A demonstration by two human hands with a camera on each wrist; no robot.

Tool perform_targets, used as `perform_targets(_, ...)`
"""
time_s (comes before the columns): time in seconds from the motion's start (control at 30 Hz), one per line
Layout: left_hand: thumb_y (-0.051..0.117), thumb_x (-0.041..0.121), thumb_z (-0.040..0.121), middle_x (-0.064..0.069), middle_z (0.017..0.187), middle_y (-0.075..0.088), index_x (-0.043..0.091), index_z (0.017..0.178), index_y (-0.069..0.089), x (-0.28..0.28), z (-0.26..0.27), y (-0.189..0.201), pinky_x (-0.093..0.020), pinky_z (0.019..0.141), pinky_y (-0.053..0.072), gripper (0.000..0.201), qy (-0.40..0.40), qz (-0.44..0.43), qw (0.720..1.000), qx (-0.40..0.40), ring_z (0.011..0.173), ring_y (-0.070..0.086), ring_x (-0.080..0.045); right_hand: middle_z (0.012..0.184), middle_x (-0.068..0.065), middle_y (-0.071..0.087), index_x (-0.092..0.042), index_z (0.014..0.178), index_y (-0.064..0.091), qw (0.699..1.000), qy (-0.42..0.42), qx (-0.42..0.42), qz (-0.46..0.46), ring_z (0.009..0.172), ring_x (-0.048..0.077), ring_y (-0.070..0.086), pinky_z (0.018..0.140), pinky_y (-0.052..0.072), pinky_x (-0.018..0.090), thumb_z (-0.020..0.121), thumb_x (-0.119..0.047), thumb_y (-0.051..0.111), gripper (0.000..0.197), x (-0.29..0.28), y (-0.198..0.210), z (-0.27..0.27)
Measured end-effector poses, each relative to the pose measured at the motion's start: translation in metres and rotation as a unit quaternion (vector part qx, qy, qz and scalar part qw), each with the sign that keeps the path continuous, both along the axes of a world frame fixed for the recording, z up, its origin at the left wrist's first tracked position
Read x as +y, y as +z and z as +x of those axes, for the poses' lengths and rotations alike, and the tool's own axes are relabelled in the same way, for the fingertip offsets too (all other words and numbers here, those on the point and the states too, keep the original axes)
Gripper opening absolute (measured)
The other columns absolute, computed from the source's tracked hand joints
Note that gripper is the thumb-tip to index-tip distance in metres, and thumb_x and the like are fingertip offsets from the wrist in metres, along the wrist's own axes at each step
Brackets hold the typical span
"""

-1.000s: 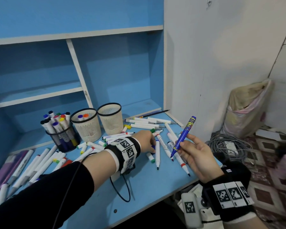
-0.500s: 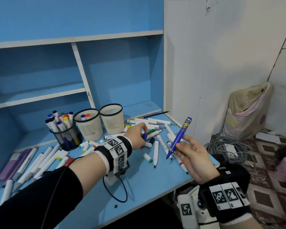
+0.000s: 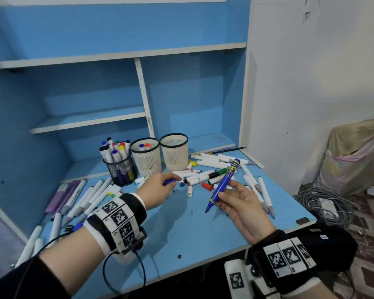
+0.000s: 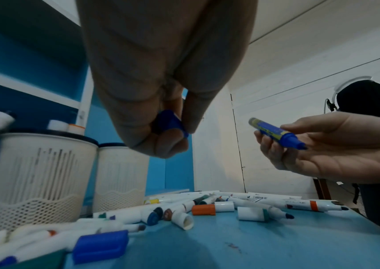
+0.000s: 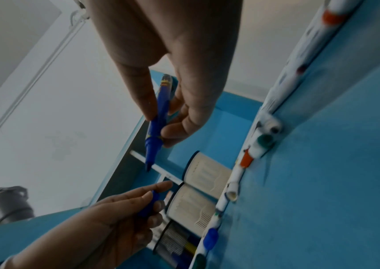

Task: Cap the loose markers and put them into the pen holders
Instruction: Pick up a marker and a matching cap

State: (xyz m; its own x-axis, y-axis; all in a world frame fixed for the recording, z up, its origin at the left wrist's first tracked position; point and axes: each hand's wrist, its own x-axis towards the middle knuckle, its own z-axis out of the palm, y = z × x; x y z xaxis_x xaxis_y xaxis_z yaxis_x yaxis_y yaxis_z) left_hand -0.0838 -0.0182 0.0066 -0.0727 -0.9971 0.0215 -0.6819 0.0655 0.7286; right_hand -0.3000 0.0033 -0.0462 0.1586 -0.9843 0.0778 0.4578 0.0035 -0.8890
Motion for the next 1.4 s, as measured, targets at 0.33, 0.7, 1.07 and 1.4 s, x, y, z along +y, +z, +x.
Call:
perform_targets(0.33, 0.071, 0.005, 0.08, 0.001, 0.084, 0.07, 0.02, 0.088, 0.066, 0.057, 0.032, 0.004, -0.012, 0.059, 0.045, 0.018, 0.02, -0.07, 0.99, 0.117, 0.064, 0.059, -0.002, 0.08, 0.015, 0.07, -0.015, 0.119, 0.047, 0.995, 0.027, -0.093, -0.017, 0.073, 0.021, 0.068, 0.064, 0.056, 0.027, 0.076, 0.002, 0.065, 0.05, 0.004, 0.016, 0.051)
perform_targets(0.7, 0.08, 0.01, 0.071, -0.006, 0.079, 0.073, 0.027, 0.08, 0.07, 0.087, 0.037, -0.008, -0.032, 0.075, 0.054, 0.023, 0.086, -0.102, 0.971, 0.197, 0.077, 0.064, -0.031, 0.09, 0.022, 0.07, -0.006, 0.116, 0.043, 0.989, 0.008, -0.144, -0.019, 0.084, 0.028, 0.07, 0.071, 0.056, 0.03, 0.05, -0.031, 0.085, 0.082, 0.015, 0.016, 0.081)
perform_targets(1.07, 0.076, 0.014, 0.076, -0.004, 0.067, 0.071, 0.031, 0.084, 0.071, 0.091, 0.042, 0.001, -0.013, 0.057, 0.044, 0.02, 0.081, -0.121, 0.977, 0.158, 0.058, 0.058, -0.004, 0.087, 0.021, 0.069, -0.008, 0.094, 0.049, 0.988, 0.054, -0.139, -0.033, 0.087, 0.028, 0.07, 0.072, 0.056, 0.028, 0.035, -0.037, 0.095, 0.08, 0.022, 0.016, 0.097)
perform_targets(1.4, 0.064, 0.007, 0.086, -0.003, 0.067, 0.07, 0.022, 0.086, 0.07, 0.097, 0.043, -0.003, -0.024, 0.059, 0.048, 0.016, 0.052, -0.115, 0.978, 0.167, 0.06, 0.065, -0.016, 0.087, 0.015, 0.071, -0.011, 0.092, 0.047, 0.984, 0.057, -0.114, -0.123, 0.091, 0.028, 0.068, 0.083, 0.053, 0.028, 0.049, -0.041, 0.09, 0.068, 0.027, 0.016, 0.103)
